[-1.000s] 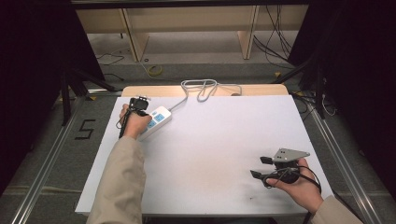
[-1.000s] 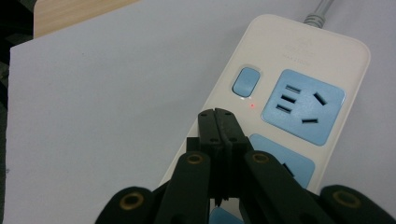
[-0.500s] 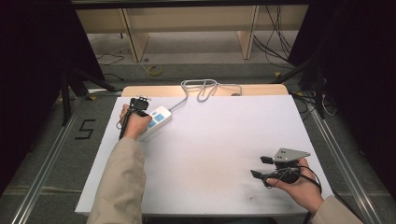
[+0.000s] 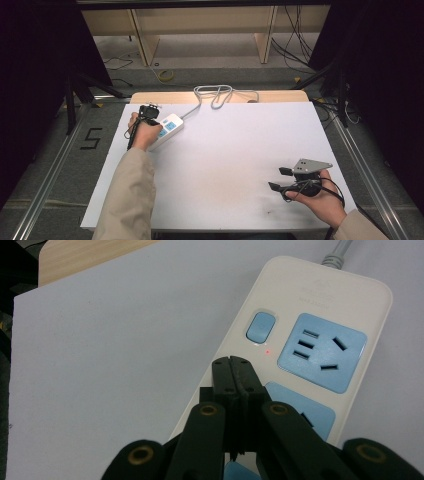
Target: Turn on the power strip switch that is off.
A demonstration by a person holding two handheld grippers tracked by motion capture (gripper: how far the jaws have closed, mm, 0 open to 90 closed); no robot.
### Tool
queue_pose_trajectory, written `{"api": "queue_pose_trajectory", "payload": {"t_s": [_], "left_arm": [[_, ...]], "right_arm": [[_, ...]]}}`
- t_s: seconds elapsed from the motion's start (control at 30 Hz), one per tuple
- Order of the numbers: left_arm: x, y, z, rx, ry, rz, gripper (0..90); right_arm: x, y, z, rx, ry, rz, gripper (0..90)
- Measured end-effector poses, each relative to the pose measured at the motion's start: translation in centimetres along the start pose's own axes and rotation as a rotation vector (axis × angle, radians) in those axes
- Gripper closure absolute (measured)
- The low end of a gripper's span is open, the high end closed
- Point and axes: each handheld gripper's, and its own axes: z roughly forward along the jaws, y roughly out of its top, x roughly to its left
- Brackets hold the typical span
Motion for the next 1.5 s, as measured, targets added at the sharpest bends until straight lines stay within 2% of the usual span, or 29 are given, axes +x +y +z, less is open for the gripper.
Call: {"api": "queue_pose_trajectory", "payload": {"t_s": [0.33,0.53,1.17,1.37,1.4,1.43,1.5], "left_arm": [[-0.14,-0.13,-0.04,-0.007,0.011,0.009,90.0],[0.05,-0.41,-0.02,-0.031,-0.001,-0.045,90.0],[0.0,-0.44,-0.16,-0.039,-0.002,-0.058,89.9],[0.09,-0.29,-0.69,-0.077,0.004,-0.064,89.8],[0.14,-0.26,-0.77,-0.08,-0.001,-0.067,89.2],[0.2,-0.26,-0.85,-0.08,-0.008,-0.071,81.9],[0.31,-0.32,-0.97,-0.081,-0.008,-0.071,80.8]], "right_arm": [[0.04,0.06,-0.07,0.0,-0.001,-0.002,32.2],[0.05,0.08,-0.1,0.0,-0.001,-0.002,32.2],[-0.01,0.1,-0.16,-0.001,-0.003,-0.004,32.1],[-0.02,0.1,-0.14,-0.002,-0.002,-0.003,32.1],[-0.03,0.1,-0.13,-0.003,-0.003,-0.004,32.1],[-0.03,0.11,-0.13,-0.002,-0.002,-0.004,32.1],[-0.02,0.11,-0.1,-0.003,0.0,-0.006,32.1]]}}
